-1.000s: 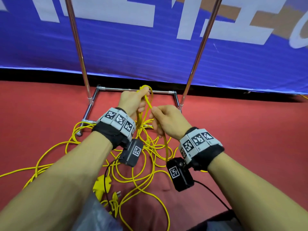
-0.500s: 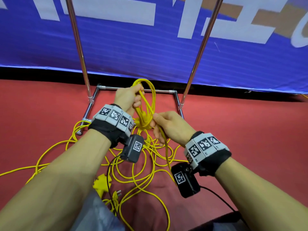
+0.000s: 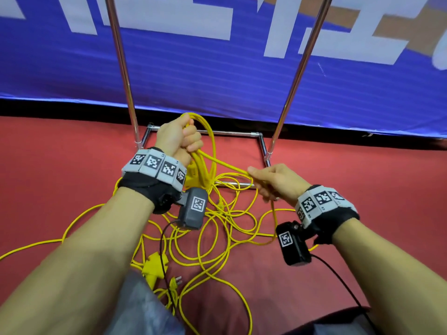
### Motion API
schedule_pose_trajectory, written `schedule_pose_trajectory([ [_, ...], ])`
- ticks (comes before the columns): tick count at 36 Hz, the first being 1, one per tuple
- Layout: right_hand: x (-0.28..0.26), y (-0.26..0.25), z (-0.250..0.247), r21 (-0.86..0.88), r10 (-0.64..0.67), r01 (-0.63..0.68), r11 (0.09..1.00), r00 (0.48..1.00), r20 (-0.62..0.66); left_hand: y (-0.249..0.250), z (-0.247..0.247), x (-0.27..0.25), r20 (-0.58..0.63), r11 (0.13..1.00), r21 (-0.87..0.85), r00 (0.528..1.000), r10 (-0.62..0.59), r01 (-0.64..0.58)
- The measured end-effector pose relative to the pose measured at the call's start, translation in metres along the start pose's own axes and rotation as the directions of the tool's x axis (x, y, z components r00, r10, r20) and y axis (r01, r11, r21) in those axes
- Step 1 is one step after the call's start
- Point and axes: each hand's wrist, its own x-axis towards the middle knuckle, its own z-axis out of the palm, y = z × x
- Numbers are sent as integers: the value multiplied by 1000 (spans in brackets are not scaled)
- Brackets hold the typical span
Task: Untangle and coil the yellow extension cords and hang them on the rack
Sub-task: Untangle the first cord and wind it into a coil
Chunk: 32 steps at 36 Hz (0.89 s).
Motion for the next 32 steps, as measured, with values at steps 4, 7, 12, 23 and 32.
schedule_pose_trajectory([
  [4, 7, 7, -13, -1, 44, -45, 999, 995, -95, -2, 2, -1, -19, 981, 191, 999, 44, -39],
  [7, 13, 7, -16, 46, 51, -42, 998, 977, -205, -13, 8, -3, -9, 891, 449, 997, 80, -68],
  [12, 24, -4, -9, 38, 19, -6, 999, 931, -364, -38, 13, -8, 60, 603, 789, 991, 119, -120],
  [23, 26, -37, 25, 43, -48, 59, 997, 976, -214, -75, 27, -14, -10, 822, 566, 998, -61, 56],
  [32, 18, -20, 18, -128, -126, 108, 986, 983, -134, -83, 31, -11, -211, 854, 511, 977, 14, 98],
])
